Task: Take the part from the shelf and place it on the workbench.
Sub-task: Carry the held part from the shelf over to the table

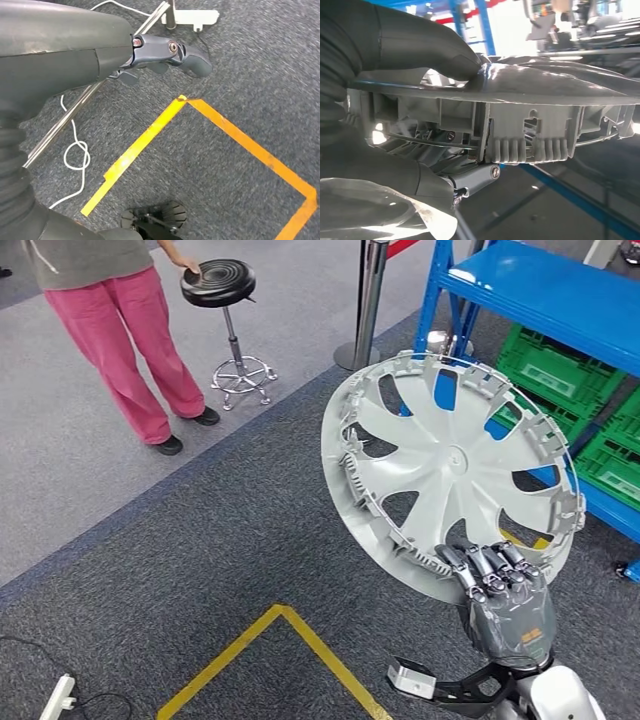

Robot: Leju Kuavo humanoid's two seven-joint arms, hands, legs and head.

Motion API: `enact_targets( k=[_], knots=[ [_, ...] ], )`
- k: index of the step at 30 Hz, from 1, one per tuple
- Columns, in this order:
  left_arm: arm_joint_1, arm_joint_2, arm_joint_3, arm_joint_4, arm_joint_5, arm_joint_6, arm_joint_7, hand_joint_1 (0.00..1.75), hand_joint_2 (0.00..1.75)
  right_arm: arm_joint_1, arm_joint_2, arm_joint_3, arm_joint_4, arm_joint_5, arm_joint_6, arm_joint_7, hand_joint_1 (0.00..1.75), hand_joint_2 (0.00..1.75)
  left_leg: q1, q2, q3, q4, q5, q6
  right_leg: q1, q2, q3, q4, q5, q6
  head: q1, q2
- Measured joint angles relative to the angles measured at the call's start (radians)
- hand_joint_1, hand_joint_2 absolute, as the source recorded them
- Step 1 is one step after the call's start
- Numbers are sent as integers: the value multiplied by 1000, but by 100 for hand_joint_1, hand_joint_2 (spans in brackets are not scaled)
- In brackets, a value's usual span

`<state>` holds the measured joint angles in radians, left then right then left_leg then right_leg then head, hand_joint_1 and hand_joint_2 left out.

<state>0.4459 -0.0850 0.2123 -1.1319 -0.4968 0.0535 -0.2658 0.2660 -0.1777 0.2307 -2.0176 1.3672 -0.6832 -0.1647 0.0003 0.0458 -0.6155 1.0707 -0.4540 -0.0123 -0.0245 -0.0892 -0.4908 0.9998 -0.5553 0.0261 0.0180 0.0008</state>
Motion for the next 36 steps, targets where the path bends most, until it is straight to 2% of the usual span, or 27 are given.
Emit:
enact_targets(
  k=[2,4,5,6,8,9,10,11,12,13,15,16,17,19,20,21,23,24,25,26,27,28,30,32,34,35,36],
  knots=[
    [-1,-2,8,0,-12,-8,-3,0,175,-2,1,0,0,4,0,4,175,175,-10,16,18,-40,-4,13,4,-21,2,-2,-7,10,1,0],
    [2,-6,17,0,-22,-14,-7,0,175,-5,1,2,0,8,0,8,175,175,-10,-2,18,-48,-3,27,4,-34,14,-6,-12,20,2,0],
    [4,-9,21,0,-24,-16,-9,0,175,-5,1,3,-1,9,0,9,175,175,-9,-13,21,-53,-1,34,2,-18,16,-1,-20,24,2,0],
    [4,-12,25,0,-27,-17,-11,0,175,-5,1,4,-1,9,0,10,175,175,-7,-23,23,-58,2,42,1,10,6,24,-37,26,4,0],
    [-1,-16,30,0,-32,-20,-12,0,175,-4,1,5,-2,11,0,12,175,175,-6,-46,25,-61,2,52,1,71,-55,141,-90,25,9,0],
    [-3,-18,32,0,-36,-22,-13,0,175,-3,1,5,-1,11,0,13,175,175,-8,-58,25,-61,1,55,2,83,-96,212,-114,24,11,0],
    [-4,-20,35,0,-40,-24,-13,0,175,-2,1,6,-1,12,0,15,175,175,-10,-72,26,-61,0,57,3,87,-130,264,-125,23,11,0],
    [-4,-23,38,0,-46,-27,-13,0,175,-1,1,6,-1,13,0,16,175,175,-12,-85,27,-60,-1,58,4,88,-150,282,-115,21,11,0],
    [-4,-25,40,0,-53,-31,-13,0,175,1,1,6,-1,14,0,19,175,175,-13,-99,30,-60,-1,58,4,90,-150,260,-85,19,11,0],
    [-5,-28,43,0,-61,-36,-14,0,175,3,1,6,-1,15,0,21,175,175,-13,-114,33,-59,-2,58,5,97,-131,203,-41,16,11,0],
    [-7,-34,50,0,-76,-43,-15,0,175,6,1,5,-3,18,0,27,175,175,-14,-142,35,-55,-5,53,4,136,-81,74,23,9,11,0],
    [-9,-36,53,0,-83,-47,-17,0,175,8,1,5,-5,20,0,30,175,175,-13,-154,32,-53,-6,49,4,152,-62,34,35,6,11,0],
    [-10,-39,57,0,-90,-51,-18,0,175,11,1,5,-8,23,0,33,175,175,-11,-165,27,-52,-5,43,4,159,-54,18,34,4,10,0],
    [-11,-43,65,0,-103,-57,-23,0,175,17,1,4,-13,27,0,38,175,175,-7,-185,20,-52,-1,32,5,142,-46,9,37,-3,10,0],
    [-10,-47,68,1,-110,-60,-26,0,175,19,1,3,-15,28,0,42,175,175,-7,-177,17,-47,-5,26,4,131,-42,3,40,-8,10,0],
    [-11,-49,71,1,-115,-62,-28,0,175,22,1,2,-19,29,0,44,175,175,-8,-154,8,-28,-18,20,2,118,-37,-3,42,-13,6,0],
    [-17,-52,76,1,-126,-67,-30,0,175,30,1,-1,-26,32,0,49,175,175,-7,-89,-38,71,-72,7,2,90,-28,-10,41,-20,0,0],
    [-20,-53,78,2,-129,-69,-31,0,175,33,1,-3,-28,33,0,50,175,175,-3,-68,-71,139,-101,0,3,75,-25,-10,39,-22,-2,0],
    [-22,-54,80,2,-132,-71,-31,0,175,35,1,-5,-29,33,0,52,175,175,2,-59,-99,194,-118,-5,4,61,-22,-10,35,-23,-2,0],
    [-23,-54,81,2,-135,-73,-31,0,175,37,1,-7,-30,34,0,53,175,175,6,-55,-113,220,-118,-9,4,48,-19,-10,32,-22,-2,0],
    [-23,-55,83,2,-138,-75,-31,0,175,40,1,-9,-30,35,0,54,175,175,10,-51,-108,208,-99,-11,4,35,-15,-9,29,-21,-2,0],
    [-23,-56,84,3,-143,-76,-31,0,175,43,1,-10,-32,36,0,55,175,175,12,-44,-83,159,-66,-12,3,24,-9,-9,24,-18,-2,0],
    [-25,-57,87,3,-153,-81,-31,0,175,50,1,-12,-38,40,0,60,175,175,7,-3,-15,25,-9,-6,6,2,0,-9,13,-8,-3,0],
    [-30,-59,88,3,-165,-88,-32,0,175,57,1,-16,-46,44,0,69,175,175,-2,25,20,-42,-1,8,10,-18,4,-9,2,5,-2,0],
    [-31,-62,89,3,-178,-93,-32,0,175,65,1,-20,-56,46,0,78,175,175,-7,9,20,-47,-7,23,11,-41,14,-14,-5,15,-2,0],
    [-29,-64,91,3,-184,-95,-32,0,175,69,1,-22,-61,47,0,82,175,175,-7,-3,22,-51,-7,30,9,-39,18,-12,-11,20,-1,0],
    [-29,-67,93,3,-189,-98,-32,0,175,74,0,-23,-66,47,0,85,175,175,-5,-14,25,-56,-5,37,7,-21,16,4,-25,23,0,0]
  ],
)
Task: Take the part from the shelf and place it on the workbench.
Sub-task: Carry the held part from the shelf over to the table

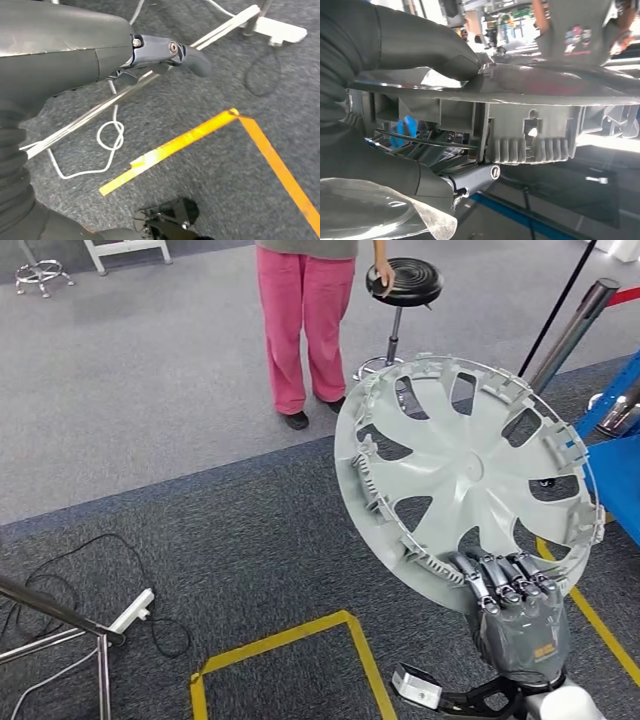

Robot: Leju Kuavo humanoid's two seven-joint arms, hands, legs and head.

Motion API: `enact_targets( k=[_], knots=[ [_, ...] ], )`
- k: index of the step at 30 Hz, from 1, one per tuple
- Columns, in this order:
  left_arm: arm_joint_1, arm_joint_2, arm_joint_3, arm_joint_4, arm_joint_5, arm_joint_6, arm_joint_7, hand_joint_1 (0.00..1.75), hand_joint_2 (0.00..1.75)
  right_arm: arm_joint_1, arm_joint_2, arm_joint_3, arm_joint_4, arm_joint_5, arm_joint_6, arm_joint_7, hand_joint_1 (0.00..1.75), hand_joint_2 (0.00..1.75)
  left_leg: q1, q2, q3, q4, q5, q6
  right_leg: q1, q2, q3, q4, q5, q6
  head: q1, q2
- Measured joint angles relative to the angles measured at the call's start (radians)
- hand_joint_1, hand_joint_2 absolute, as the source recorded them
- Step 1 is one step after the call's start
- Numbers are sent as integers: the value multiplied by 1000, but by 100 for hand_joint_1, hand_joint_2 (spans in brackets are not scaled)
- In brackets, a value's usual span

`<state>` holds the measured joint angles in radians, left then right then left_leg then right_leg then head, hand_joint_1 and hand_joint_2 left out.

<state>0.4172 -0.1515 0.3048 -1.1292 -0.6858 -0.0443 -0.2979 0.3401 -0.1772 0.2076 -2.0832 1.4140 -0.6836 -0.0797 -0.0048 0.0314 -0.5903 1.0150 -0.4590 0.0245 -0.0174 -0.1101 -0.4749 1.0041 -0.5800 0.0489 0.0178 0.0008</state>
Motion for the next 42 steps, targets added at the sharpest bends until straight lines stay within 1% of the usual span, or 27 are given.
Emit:
enact_targets(
  k=[2,4,5,6,8,9,10,12,14,16,18,20,21,23,24,25,27,29,31,32,34,35,36,37,38,40,42],
  knots=[
    [-3,-4,3,0,-8,-5,0,0,175,13,-1,-5,-6,0,0,5,175,175,3,-22,6,-6,1,12,-3,64,-46,98,-54,2,5,0],
    [-8,-7,4,0,-15,-11,0,0,175,27,-2,-10,-9,2,0,11,175,175,1,-47,7,-5,-2,18,-2,103,-129,244,-106,0,8,0],
    [-9,-9,4,0,-18,-13,0,0,175,32,-2,-12,-10,3,0,14,175,175,0,-60,9,-5,-3,20,-2,108,-160,285,-108,-2,9,0],
    [-9,-11,4,0,-22,-17,0,0,175,38,-2,-13,-10,4,0,17,175,175,-1,-73,12,-4,-5,20,-2,110,-174,287,-87,-3,9,0],
    [-10,-16,4,0,-27,-21,0,0,175,48,-2,-16,-13,7,0,23,175,175,-2,-98,21,-3,-11,17,-3,121,-145,180,2,-7,9,0],
    [-11,-17,4,0,-30,-23,0,0,175,52,-2,-17,-15,9,0,26,175,175,-3,-110,23,0,-15,14,-4,140,-120,113,38,-8,9,0],
    [-13,-18,5,1,-32,-24,1,0,175,54,-2,-18,-18,10,0,28,175,175,-4,-120,23,4,-18,9,-6,157,-98,60,61,-9,9,0],
    [-15,-18,5,1,-35,-26,1,0,175,58,-2,-20,-23,12,0,31,175,175,-3,-138,14,9,-19,-2,-6,176,-80,21,65,-13,8,0],
    [-15,-19,4,2,-37,-28,1,0,175,64,-2,-21,-28,15,0,36,175,175,1,-148,8,10,-19,-11,-5,160,-76,15,66,-21,8,0],
    [-18,-20,4,3,-39,-30,1,0,175,71,-2,-23,-34,18,0,42,175,175,1,-108,-9,51,-45,-22,-6,138,-69,9,68,-31,3,0],
    [-26,-21,2,4,-42,-30,1,0,175,81,-2,-27,-43,20,0,49,175,175,2,-55,-62,165,-105,-32,-4,113,-63,6,64,-39,-1,0],
    [-33,-23,-3,5,-43,-27,2,0,175,90,-2,-34,-51,22,0,54,175,175,7,-41,-116,273,-142,-37,0,87,-59,6,59,-43,-1,0],
    [-34,-24,-6,5,-44,-24,4,0,175,94,-2,-38,-55,22,0,55,175,175,8,-40,-121,283,-134,-37,1,76,-56,6,56,-43,-1,0],
    [-35,-26,-13,6,-44,-20,8,0,175,103,-2,-46,-64,22,0,55,175,175,6,-30,-74,189,-69,-30,3,57,-46,6,49,-42,-1,0],
    [-36,-27,-15,6,-44,-19,10,0,175,106,-2,-50,-69,22,0,55,175,175,1,-10,-39,122,-40,-23,3,48,-43,5,46,-40,-1,0],
    [-38,-27,-17,6,-43,-18,12,0,175,110,-2,-53,-73,22,0,54,175,175,-5,10,-9,63,-22,-16,5,41,-39,5,42,-36,-1,0],
    [-42,-27,-21,6,-42,-16,16,0,175,114,-2,-59,-79,22,0,54,175,175,-17,35,12,13,-20,-5,7,25,-36,4,37,-26,-1,0],
    [-41,-27,-24,6,-41,-14,18,0,175,116,-2,-63,-84,22,0,54,175,175,-20,19,13,4,-18,3,8,7,-27,-1,35,-15,-1,0],
    [-38,-28,-26,6,-38,-13,19,0,175,118,-2,-66,-87,23,0,54,175,175,-13,-1,28,-14,-12,12,6,27,-33,26,22,-4,0,0],
    [-38,-28,-26,6,-37,-13,20,0,175,119,-2,-69,-88,23,0,54,175,175,-8,-10,36,-22,-10,16,5,50,-51,65,3,0,1,0],
    [-39,-28,-29,6,-35,-12,22,0,175,120,-2,-73,-90,24,-1,51,175,175,-5,-29,42,-27,-9,21,4,95,-126,195,-55,2,4,0],
    [-39,-28,-31,6,-34,-12,24,0,175,122,-2,-76,-90,24,-1,50,175,175,-5,-39,41,-27,-9,22,4,103,-162,252,-74,2,6,0],
    [-37,-28,-33,6,-33,-12,27,0,175,123,-2,-77,-91,24,-1,49,175,175,-5,-51,41,-27,-9,22,3,106,-187,284,-76,3,6,0],
    [-36,-29,-35,6,-31,-12,30,0,175,126,-2,-79,-91,23,-1,49,175,175,-4,-62,41,-26,-10,21,3,107,-193,279,-58,4,6,0],
    [-34,-29,-35,6,-29,-12,33,0,175,128,-2,-80,-91,22,-1,49,175,175,-4,-74,43,-26,-11,20,1,109,-180,237,-23,5,6,0],
    [-32,-28,-36,6,-27,-12,37,0,175,130,-2,-81,-91,21,-1,48,175,175,-4,-95,43,-20,-16,12,-6,136,-123,102,50,8,6,0],
    [-30,-28,-37,6,-26,-12,38,0,175,131,-2,-82,-93,21,-1,47,175,175,-6,-114,35,-10,-19,1,-12,164,-83,21,75,3,5,0]
  ],
)
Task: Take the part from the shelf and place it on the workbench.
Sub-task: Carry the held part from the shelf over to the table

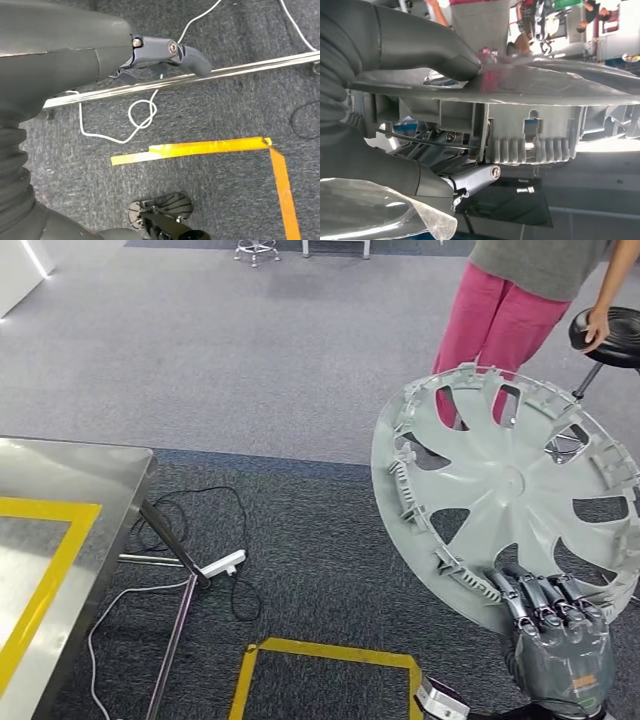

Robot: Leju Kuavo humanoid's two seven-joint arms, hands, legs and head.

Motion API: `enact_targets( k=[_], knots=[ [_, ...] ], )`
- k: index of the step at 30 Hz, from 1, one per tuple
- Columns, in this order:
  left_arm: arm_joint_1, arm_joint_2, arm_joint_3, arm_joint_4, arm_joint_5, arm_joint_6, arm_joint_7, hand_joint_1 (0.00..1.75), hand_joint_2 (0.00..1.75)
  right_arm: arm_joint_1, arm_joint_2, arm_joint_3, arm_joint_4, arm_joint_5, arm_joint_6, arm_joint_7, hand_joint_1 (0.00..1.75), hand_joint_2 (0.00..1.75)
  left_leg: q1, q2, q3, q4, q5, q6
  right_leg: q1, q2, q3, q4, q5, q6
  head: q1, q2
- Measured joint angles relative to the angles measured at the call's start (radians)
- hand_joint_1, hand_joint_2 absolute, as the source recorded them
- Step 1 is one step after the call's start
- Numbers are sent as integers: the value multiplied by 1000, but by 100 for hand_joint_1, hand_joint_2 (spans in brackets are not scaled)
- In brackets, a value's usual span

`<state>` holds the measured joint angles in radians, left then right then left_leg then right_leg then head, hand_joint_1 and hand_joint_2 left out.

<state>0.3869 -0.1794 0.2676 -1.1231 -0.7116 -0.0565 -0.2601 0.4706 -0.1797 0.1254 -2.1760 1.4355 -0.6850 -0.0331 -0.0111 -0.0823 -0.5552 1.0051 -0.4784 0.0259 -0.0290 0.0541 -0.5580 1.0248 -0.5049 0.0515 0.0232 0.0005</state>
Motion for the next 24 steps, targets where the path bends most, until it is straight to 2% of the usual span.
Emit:
enact_targets(
  k=[1,2,3,4,6,8,9,10,11,12,13,14,16,18,20,22,23,24],
  knots=[
    [2,0,0,0,0,0,0,0,175,1,0,-1,-1,-1,0,0,175,175,0,-8,-5,4,0,-4,1,3,5,-9,-4,-6,0,0],
    [4,0,-1,0,0,0,1,0,175,2,0,-2,-1,-1,0,-1,175,175,2,-16,-8,5,1,-8,2,-5,7,-9,-4,-13,-1,0],
    [7,0,-1,0,0,0,2,0,175,3,0,-3,-2,-3,0,-1,175,175,3,-13,-11,10,-3,-11,2,-13,8,-10,-4,-19,0,0],
    [9,0,-2,0,0,0,2,0,175,4,0,-4,-3,-4,0,-2,175,175,3,1,-18,26,-15,-16,3,-22,10,-11,-4,-25,-3,0],
    [8,-1,-4,0,0,0,3,0,175,5,0,-6,-5,-6,0,-4,175,175,4,45,-58,116,-68,-25,4,-43,14,-12,-6,-36,-6,0],
    [7,-1,-4,0,0,0,3,0,175,6,0,-8,-6,-6,0,-4,175,175,6,69,-122,248,-125,-30,9,-65,16,-12,-10,-42,-8,0],
    [7,-1,-5,0,0,0,3,0,175,6,0,-9,-6,-6,0,-4,175,175,7,71,-141,288,-134,-29,12,-76,17,-12,-12,-43,-8,0],
    [9,-1,-5,0,0,0,3,0,175,6,0,-10,-6,-6,0,-5,175,175,7,72,-143,292,-123,-27,14,-86,19,-12,-14,-44,-8,0],
    [10,-1,-5,0,0,0,3,0,175,6,0,-10,-6,-6,0,-6,175,175,6,74,-127,258,-95,-22,16,-95,22,-12,-16,-44,-8,0],
    [10,0,-5,0,0,0,3,0,175,6,0,-10,-6,-7,0,-8,175,175,3,82,-95,196,-57,-15,18,-105,26,-12,-19,-44,-8,0],
    [10,0,-5,0,1,0,3,0,175,6,0,-11,-6,-7,0,-10,175,175,-4,103,-61,127,-27,-5,19,-113,28,-13,-22,-44,-7,0],
    [9,0,-5,0,1,1,4,0,175,6,0,-11,-6,-8,0,-12,175,175,-12,124,-32,70,-10,4,21,-121,31,-12,-25,-41,-8,0],
    [7,1,-6,0,1,1,6,0,175,6,1,-12,-7,-11,0,-16,175,175,-24,151,-11,19,-9,16,23,-140,32,-13,-29,-34,-8,0],
    [10,1,-6,0,1,2,9,0,175,5,1,-13,-7,-15,0,-22,175,175,-23,134,-9,4,-6,20,23,-152,36,-15,-33,-25,-9,0],
    [10,1,-5,0,2,4,10,0,175,5,1,-15,-8,-19,0,-29,175,175,-14,114,0,-12,3,25,21,-120,24,16,-55,-16,-7,0],
    [4,0,-5,0,3,6,10,0,175,5,2,-18,-9,-23,0,-37,175,175,-9,94,4,-18,7,29,18,-73,-30,125,-108,-9,-4,0],
    [2,0,-5,0,3,7,11,0,175,6,2,-20,-9,-24,0,-41,175,175,-9,84,4,-17,7,30,16,-63,-66,193,-134,-5,-3,0],
    [1,0,-5,1,3,7,11,0,175,6,2,-22,-9,-25,0,-43,175,175,-9,73,4,-17,6,30,15,-59,-96,242,-145,-1,-3,0]
  ],
)
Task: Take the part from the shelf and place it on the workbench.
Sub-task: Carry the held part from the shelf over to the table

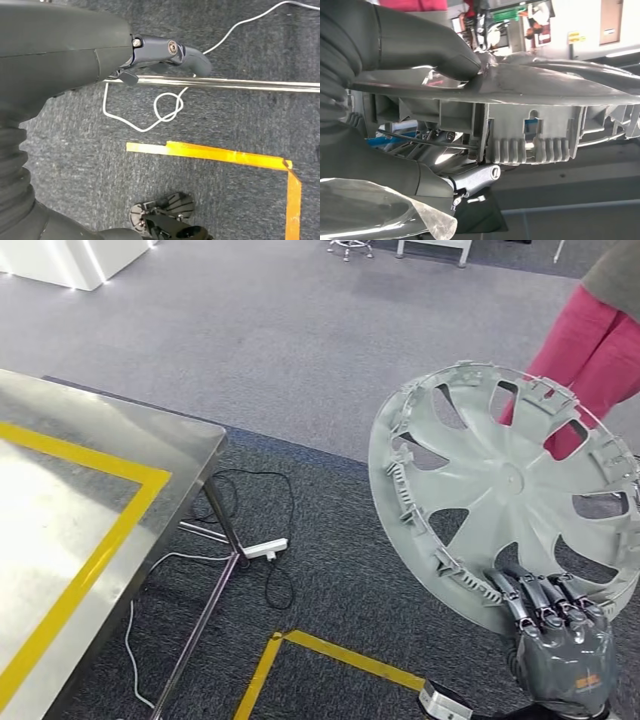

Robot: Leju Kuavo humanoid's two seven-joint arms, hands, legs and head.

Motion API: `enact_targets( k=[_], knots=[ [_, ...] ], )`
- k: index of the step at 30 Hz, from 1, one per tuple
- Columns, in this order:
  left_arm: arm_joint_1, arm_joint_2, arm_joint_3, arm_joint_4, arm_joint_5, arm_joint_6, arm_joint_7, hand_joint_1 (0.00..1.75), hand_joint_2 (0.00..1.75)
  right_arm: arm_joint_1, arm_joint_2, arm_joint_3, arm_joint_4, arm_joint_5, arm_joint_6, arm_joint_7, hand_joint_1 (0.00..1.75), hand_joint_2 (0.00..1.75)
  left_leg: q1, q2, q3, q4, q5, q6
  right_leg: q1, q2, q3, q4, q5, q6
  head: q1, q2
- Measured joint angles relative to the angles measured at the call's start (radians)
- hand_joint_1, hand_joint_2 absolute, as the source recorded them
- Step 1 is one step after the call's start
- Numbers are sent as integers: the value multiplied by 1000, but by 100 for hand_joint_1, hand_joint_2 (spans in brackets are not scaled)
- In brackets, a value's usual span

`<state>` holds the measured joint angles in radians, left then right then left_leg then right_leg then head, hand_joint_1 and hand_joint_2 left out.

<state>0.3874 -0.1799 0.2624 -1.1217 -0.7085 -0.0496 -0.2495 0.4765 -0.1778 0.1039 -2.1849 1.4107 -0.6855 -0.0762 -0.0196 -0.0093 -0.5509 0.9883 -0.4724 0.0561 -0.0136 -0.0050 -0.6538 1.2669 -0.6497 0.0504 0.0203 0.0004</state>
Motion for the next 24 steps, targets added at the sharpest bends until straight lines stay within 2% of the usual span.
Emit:
enact_targets(
  k=[1,2,3,4,5,6,7,9,11,12,13,14,15,16,17,18,19,20,22,24],
  knots=[
    [0,0,0,1,0,0,0,0,175,0,0,-2,0,-1,0,-2,175,175,0,-11,1,0,-1,0,-1,1,-15,17,8,3,0,0],
    [0,0,0,2,0,1,0,0,175,1,0,-3,0,-2,0,-3,175,175,2,-23,3,1,-2,-2,-3,2,-9,-9,36,6,0,0],
    [0,0,0,3,0,1,0,0,175,1,1,-5,0,-2,0,-4,175,175,3,-34,6,3,-4,-6,-6,8,15,-68,77,9,0,0],
    [0,0,0,4,0,2,0,0,175,1,1,-7,0,-2,0,-6,175,175,4,-45,7,6,-8,-11,-11,24,46,-134,109,13,0,0],
    [-1,0,0,4,1,2,0,0,175,1,2,-8,0,-2,0,-7,175,175,4,-56,7,13,-12,-17,-14,42,76,-195,129,13,1,0],
    [-1,0,0,4,1,2,0,0,175,1,2,-9,0,-2,0,-8,175,175,4,-65,3,18,-14,-23,-16,57,96,-233,138,11,1,0],
    [-1,0,0,4,1,2,0,0,175,1,3,-10,-1,-2,0,-9,175,175,5,-73,-1,22,-15,-28,-16,66,105,-246,134,6,1,0],
    [1,1,0,5,1,3,1,0,175,1,5,-11,-1,-2,-1,-9,175,175,7,-86,-8,26,-14,-36,-13,54,108,-249,134,-9,2,0],
    [2,0,-1,6,1,3,1,0,175,1,7,-11,-1,-2,-1,-9,175,175,8,-64,-23,57,-36,-46,-14,35,112,-253,134,-23,-2,0],
    [1,0,-2,6,2,3,1,0,175,1,8,-12,-1,-2,-1,-9,175,175,9,-44,-43,99,-60,-51,-14,24,114,-255,134,-29,-4,0],
    [-1,0,-2,6,2,4,1,0,175,2,8,-13,-1,-2,-1,-9,175,175,10,-23,-73,159,-90,-56,-12,13,115,-255,132,-34,-6,0],
    [-2,0,-2,6,2,4,1,0,175,2,10,-14,-1,-3,-1,-10,175,175,13,-11,-107,227,-118,-60,-10,1,115,-255,130,-37,-7,0],
    [-2,0,-2,6,3,4,1,0,175,2,11,-16,-1,-5,-1,-10,175,175,15,-5,-135,281,-135,-62,-9,-9,116,-255,128,-38,-7,0],
    [-1,0,-3,7,3,4,1,0,175,2,12,-17,-1,-7,-1,-13,175,175,16,-3,-149,308,-134,-62,-7,-19,117,-255,126,-39,-7,0],
    [0,0,-3,7,3,4,1,0,175,2,13,-18,-1,-9,-1,-16,175,175,16,-1,-146,297,-114,-60,-6,-29,120,-255,124,-40,-7,0],
    [1,0,-4,8,3,4,1,0,175,1,14,-19,-1,-11,-1,-21,175,175,16,3,-124,250,-79,-56,-5,-38,124,-255,122,-39,-7,0],
    [1,0,-4,8,3,4,1,0,175,1,16,-20,-1,-12,-1,-26,175,175,12,15,-91,183,-41,-49,-4,-47,128,-255,119,-38,-7,0],
    [1,1,-4,8,4,4,1,0,175,1,17,-21,-1,-14,-1,-31,175,175,7,32,-60,120,-17,-41,-2,-55,132,-255,115,-35,-7,0],
    [-1,2,-5,8,4,5,0,0,175,-1,20,-24,-1,-17,-1,-39,175,175,-3,57,-25,46,-7,-27,1,-71,135,-255,109,-27,-6,0],
    [1,3,-6,8,5,5,0,0,175,-3,23,-27,-1,-18,-1,-47,175,175,-5,48,-21,31,-13,-21,3,-87,139,-259,107,-17,-7,0]
  ],
)
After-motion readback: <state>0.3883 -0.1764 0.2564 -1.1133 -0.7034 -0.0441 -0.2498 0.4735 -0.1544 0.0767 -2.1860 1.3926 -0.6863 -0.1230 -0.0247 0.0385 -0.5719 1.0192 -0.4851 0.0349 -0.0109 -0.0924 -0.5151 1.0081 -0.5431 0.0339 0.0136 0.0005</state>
